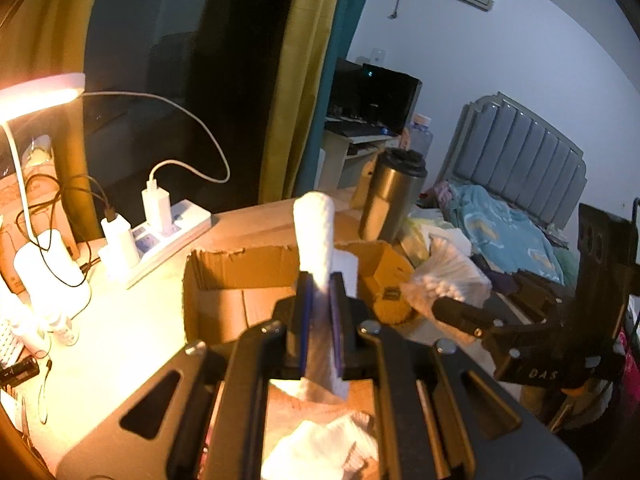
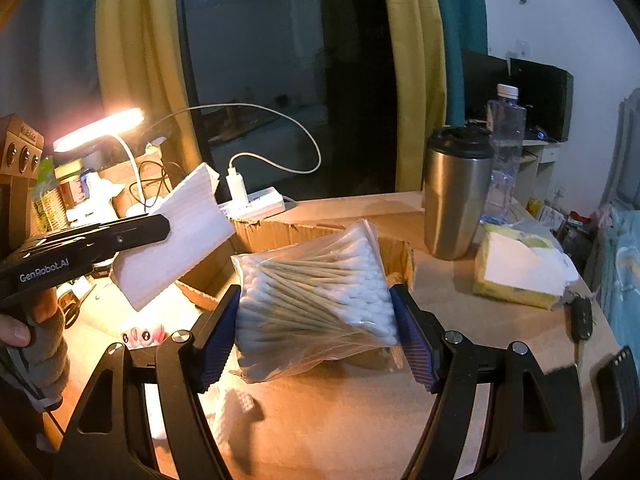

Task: Organize soft objects
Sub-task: 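Carry the swab bag and paper towel over the cardboard box with both tools, then open both tools to drop swab bag and paper towel into the box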

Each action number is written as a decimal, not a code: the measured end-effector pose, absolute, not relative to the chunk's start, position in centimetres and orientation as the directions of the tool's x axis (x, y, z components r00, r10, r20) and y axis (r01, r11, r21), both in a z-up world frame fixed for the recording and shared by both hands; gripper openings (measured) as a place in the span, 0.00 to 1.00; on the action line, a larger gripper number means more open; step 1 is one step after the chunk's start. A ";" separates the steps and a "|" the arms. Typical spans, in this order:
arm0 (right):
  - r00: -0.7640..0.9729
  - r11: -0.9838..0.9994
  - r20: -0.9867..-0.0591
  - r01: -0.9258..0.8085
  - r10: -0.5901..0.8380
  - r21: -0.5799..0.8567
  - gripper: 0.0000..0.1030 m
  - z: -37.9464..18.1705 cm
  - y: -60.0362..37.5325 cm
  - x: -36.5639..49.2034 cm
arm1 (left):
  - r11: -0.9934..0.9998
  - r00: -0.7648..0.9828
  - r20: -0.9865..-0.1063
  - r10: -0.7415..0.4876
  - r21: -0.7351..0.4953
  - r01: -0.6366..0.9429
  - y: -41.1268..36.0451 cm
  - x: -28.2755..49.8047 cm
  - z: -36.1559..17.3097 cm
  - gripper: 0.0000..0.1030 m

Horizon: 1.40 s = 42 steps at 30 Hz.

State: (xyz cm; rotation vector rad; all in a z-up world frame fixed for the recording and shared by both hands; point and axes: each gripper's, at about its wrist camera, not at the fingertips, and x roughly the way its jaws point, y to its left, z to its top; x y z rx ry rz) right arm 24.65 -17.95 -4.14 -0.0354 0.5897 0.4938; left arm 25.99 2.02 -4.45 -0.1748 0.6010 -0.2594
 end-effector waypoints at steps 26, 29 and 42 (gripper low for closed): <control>0.683 0.881 -0.580 -0.451 0.443 0.143 0.73 -6.3 -17.7 31.2 | 0.960 0.666 -0.696 -0.270 -0.249 0.129 -0.4 34.1 -12.3 0.21; 0.672 0.878 -0.590 -0.454 0.448 0.151 0.73 -7.0 -17.2 31.9 | 0.962 0.669 -0.696 -0.262 -0.243 0.124 -0.3 33.8 -12.1 0.21; 0.660 0.878 -0.600 -0.449 0.452 0.168 0.80 -8.3 -15.0 33.9 | 0.966 0.703 -0.673 -0.229 -0.243 0.082 2.3 31.2 -10.6 0.22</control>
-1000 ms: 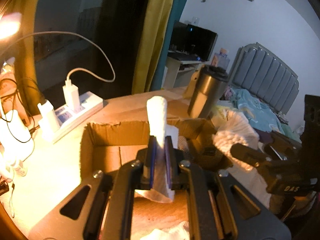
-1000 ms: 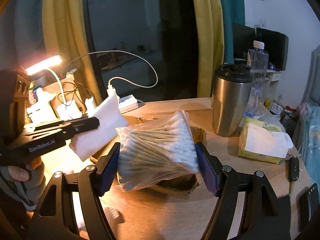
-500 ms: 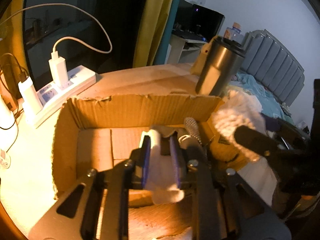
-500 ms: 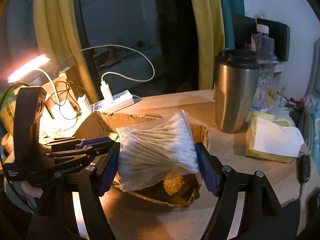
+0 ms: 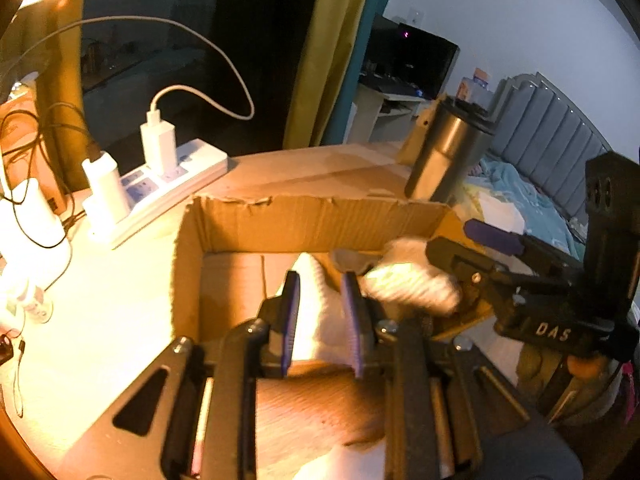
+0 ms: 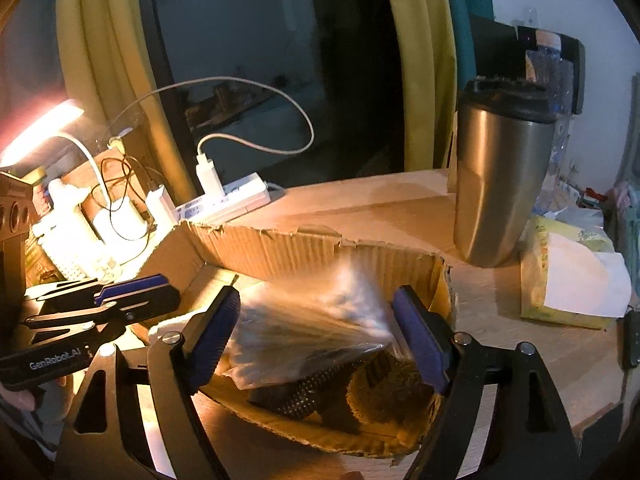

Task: Organize soft objects
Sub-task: 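Open both tools to drop swab bag and paper towel into the box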

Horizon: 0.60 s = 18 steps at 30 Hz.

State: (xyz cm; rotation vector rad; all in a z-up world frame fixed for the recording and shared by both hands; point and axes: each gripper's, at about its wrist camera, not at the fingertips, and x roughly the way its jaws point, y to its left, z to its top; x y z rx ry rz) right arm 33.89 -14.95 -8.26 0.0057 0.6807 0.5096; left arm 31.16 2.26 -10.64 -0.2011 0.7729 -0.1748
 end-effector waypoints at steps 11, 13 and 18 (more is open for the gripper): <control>0.685 0.880 -0.578 -0.456 0.443 0.135 0.80 -6.6 -14.4 31.0 | 0.957 0.749 -0.619 -0.237 -0.281 0.070 4.1 27.0 -8.8 0.66; 0.687 0.878 -0.575 -0.462 0.444 0.126 0.80 -6.3 -14.1 30.1 | 0.958 0.758 -0.610 -0.231 -0.277 0.070 4.4 26.2 -8.3 0.66; 0.696 0.874 -0.562 -0.472 0.448 0.112 0.80 -5.3 -13.8 27.9 | 0.957 0.774 -0.589 -0.231 -0.279 0.073 4.7 23.9 -7.6 0.66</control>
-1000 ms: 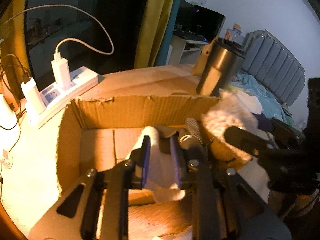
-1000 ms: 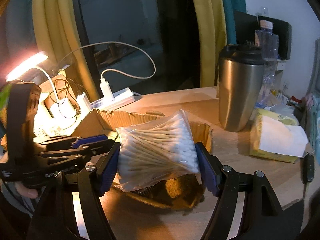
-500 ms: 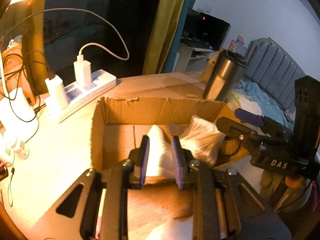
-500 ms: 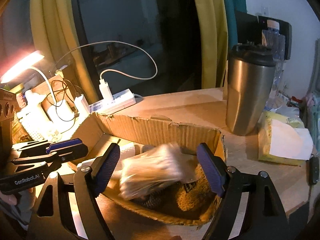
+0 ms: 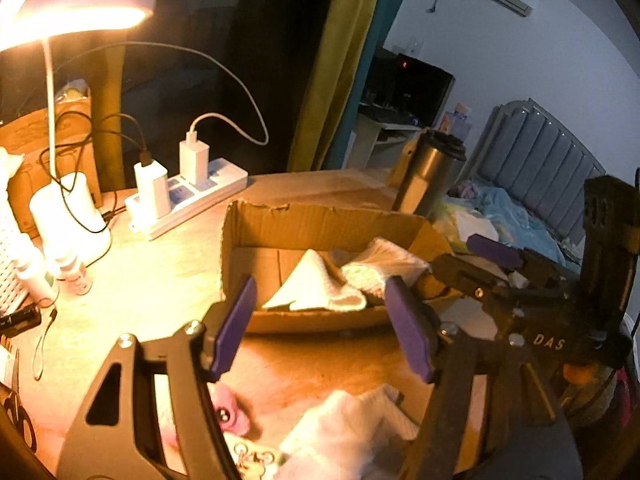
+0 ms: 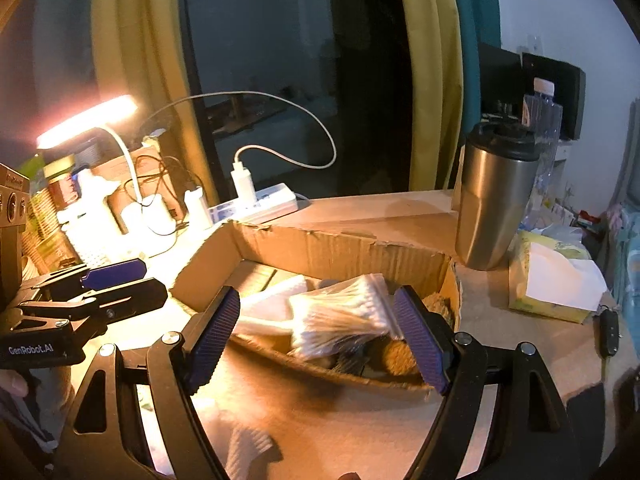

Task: Organize soft objects
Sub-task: 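Open both tools to drop swab bag and paper towel into the box, then move both tools back toward the remaining items on the desk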

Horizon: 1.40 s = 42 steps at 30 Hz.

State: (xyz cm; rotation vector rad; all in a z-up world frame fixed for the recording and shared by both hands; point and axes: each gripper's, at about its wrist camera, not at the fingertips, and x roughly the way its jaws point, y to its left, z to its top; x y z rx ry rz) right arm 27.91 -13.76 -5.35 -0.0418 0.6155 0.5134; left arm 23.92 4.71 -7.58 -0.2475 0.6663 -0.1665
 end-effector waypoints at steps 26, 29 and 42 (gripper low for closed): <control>0.690 0.863 -0.573 -0.502 0.443 0.063 0.80 -5.7 -11.5 18.5 | 0.959 0.791 -0.580 -0.196 -0.283 0.030 8.2 14.3 -9.7 0.67; 0.680 0.860 -0.584 -0.505 0.444 0.066 0.80 -6.4 -11.1 18.1 | 0.958 0.783 -0.591 -0.191 -0.286 0.018 8.6 13.9 -10.4 0.67; 0.599 0.837 -0.663 -0.541 0.449 0.079 0.80 -10.0 -8.5 17.9 | 0.957 0.753 -0.632 -0.182 -0.291 -0.013 9.3 13.6 -13.2 0.67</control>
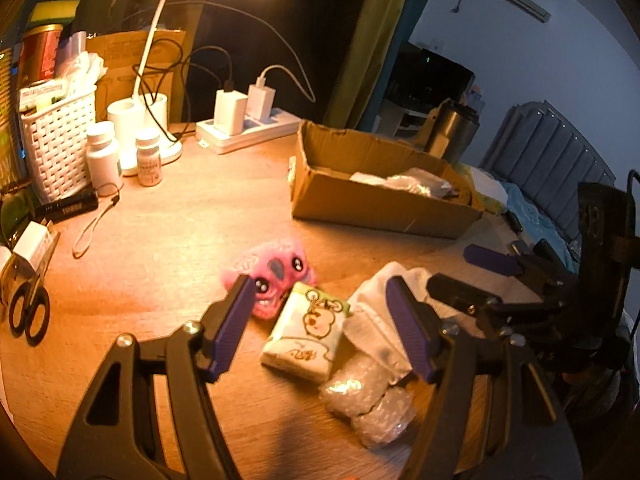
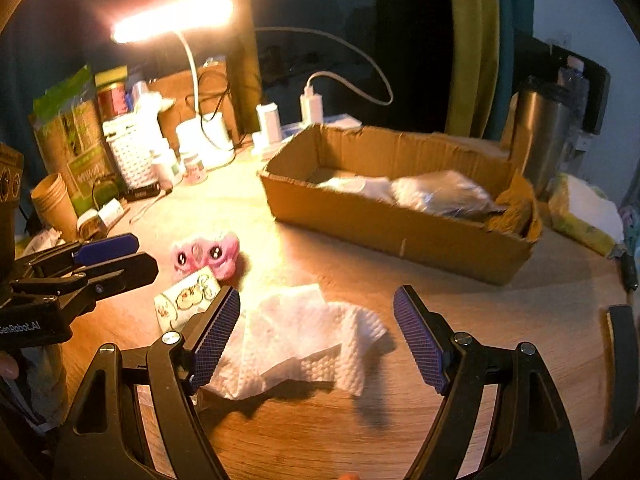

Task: Organize soft objects
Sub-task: 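Move both tools back toward the remaining items on the desk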

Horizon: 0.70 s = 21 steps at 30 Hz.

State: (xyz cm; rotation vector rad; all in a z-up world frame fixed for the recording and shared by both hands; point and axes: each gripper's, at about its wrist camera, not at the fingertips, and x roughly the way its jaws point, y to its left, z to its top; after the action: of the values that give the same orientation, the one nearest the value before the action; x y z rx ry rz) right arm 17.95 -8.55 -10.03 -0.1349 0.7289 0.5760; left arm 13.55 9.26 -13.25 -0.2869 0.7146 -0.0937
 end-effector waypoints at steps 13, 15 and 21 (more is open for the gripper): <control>0.535 0.827 -0.731 -0.557 0.423 0.071 0.80 -13.2 -6.6 18.5 | 0.963 0.734 -0.660 -0.164 -0.269 -0.027 9.4 13.8 -14.4 0.67; 0.525 0.830 -0.745 -0.554 0.411 0.068 0.80 -13.7 -6.5 18.7 | 0.964 0.728 -0.666 -0.162 -0.266 -0.029 9.4 13.8 -14.7 0.67; 0.510 0.844 -0.771 -0.533 0.381 0.065 0.73 -15.4 -6.8 19.2 | 0.966 0.695 -0.700 -0.164 -0.256 -0.030 8.9 14.3 -15.7 0.67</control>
State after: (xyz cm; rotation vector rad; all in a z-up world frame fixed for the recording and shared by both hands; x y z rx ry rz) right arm 19.15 -6.77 -15.42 -0.1897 0.8768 0.5543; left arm 14.30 8.91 -15.71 -0.2568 0.8016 -0.0759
